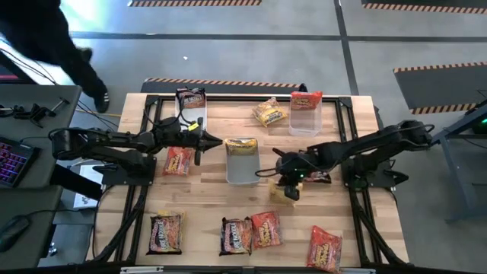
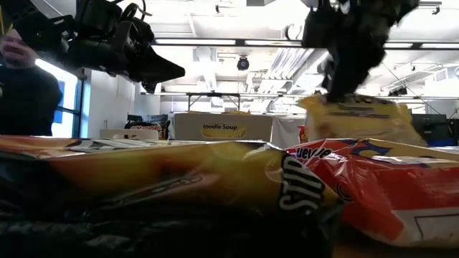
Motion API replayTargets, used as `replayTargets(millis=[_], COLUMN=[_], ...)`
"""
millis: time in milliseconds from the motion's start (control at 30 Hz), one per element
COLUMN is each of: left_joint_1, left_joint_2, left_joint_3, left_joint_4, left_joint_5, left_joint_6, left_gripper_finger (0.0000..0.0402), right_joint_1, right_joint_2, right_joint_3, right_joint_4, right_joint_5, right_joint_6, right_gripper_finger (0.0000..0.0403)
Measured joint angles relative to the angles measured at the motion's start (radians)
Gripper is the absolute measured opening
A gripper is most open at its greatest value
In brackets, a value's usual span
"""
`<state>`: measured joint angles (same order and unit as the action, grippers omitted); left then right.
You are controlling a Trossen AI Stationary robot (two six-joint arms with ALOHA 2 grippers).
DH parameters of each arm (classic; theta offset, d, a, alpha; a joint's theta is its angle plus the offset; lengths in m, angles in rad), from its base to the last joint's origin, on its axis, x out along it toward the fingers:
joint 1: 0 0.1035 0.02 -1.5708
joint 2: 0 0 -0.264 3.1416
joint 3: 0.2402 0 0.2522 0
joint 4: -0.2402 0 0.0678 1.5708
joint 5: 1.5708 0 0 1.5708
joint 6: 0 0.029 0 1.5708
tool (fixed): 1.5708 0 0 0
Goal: Sort Maruchan noodles
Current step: Put the bottom right yellow noodle pack into the gray bin
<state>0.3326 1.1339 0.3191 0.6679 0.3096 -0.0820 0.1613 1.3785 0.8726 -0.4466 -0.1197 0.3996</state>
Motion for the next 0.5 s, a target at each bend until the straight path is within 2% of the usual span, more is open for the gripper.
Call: replayTargets(millis=[100, 267, 500], left_joint_1=[-0.032, -0.117, -0.217], left_joint_2=[0.0, 0.0, 0.0], left_joint_3=[0.0, 0.0, 0.0], left_joint_4=[-0.01, -0.036, -0.039], left_joint_5=[0.003, 0.001, -0.082], left_joint_6=[-0.07, -0.099, -0.099], left_gripper_finger=[0.0027, 0.0044, 0.0083], right_joint_1=[0.05, 0.122, 0.133], right_joint_2=[0.0, 0.027, 0.067], right_joint_3=[0.045, 0.073, 0.077], right_joint_4=[-0.006, -0.004, -0.027], right_joint_5=[0.095, 0.213, 0.213], right_joint_6=[0.001, 0.043, 0.169], right_gripper_finger=[0.0, 0.0, 0.0015])
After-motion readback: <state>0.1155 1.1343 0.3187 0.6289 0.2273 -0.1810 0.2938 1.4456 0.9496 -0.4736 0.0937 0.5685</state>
